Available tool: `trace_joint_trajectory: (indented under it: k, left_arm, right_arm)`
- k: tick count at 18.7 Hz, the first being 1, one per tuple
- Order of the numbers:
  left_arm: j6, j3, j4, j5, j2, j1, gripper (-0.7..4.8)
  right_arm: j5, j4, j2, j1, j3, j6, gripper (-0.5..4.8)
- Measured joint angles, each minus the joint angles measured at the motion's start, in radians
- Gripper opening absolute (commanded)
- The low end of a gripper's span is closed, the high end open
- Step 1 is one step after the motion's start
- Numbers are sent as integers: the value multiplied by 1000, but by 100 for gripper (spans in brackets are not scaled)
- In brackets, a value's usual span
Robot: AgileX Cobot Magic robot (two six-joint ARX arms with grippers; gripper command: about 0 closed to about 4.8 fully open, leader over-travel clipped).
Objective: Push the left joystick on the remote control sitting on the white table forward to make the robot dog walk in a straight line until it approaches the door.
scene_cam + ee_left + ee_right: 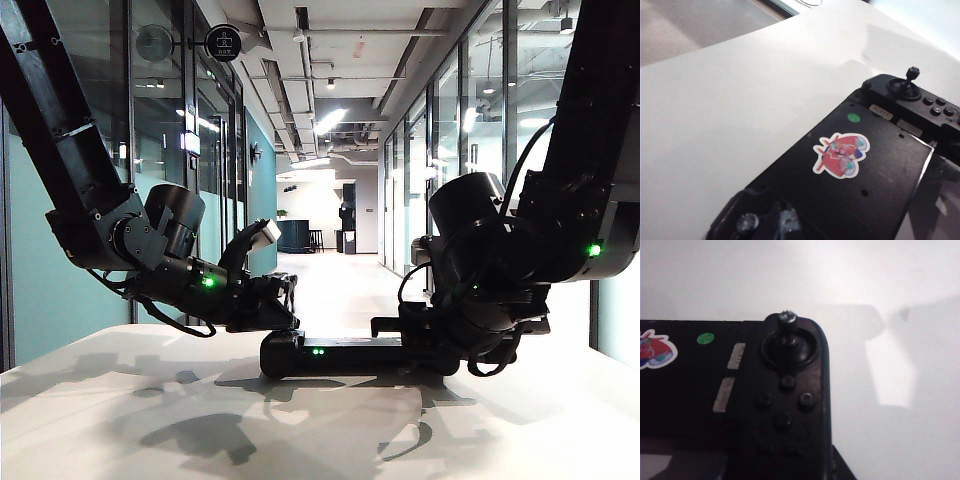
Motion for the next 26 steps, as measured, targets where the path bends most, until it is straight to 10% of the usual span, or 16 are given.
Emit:
trace_joint_trajectory:
  k: [26]
  left_arm:
    - [0,0,-11,29,0,1,-6]
  right_arm:
    - [0,0,0,0,-1,0,198]
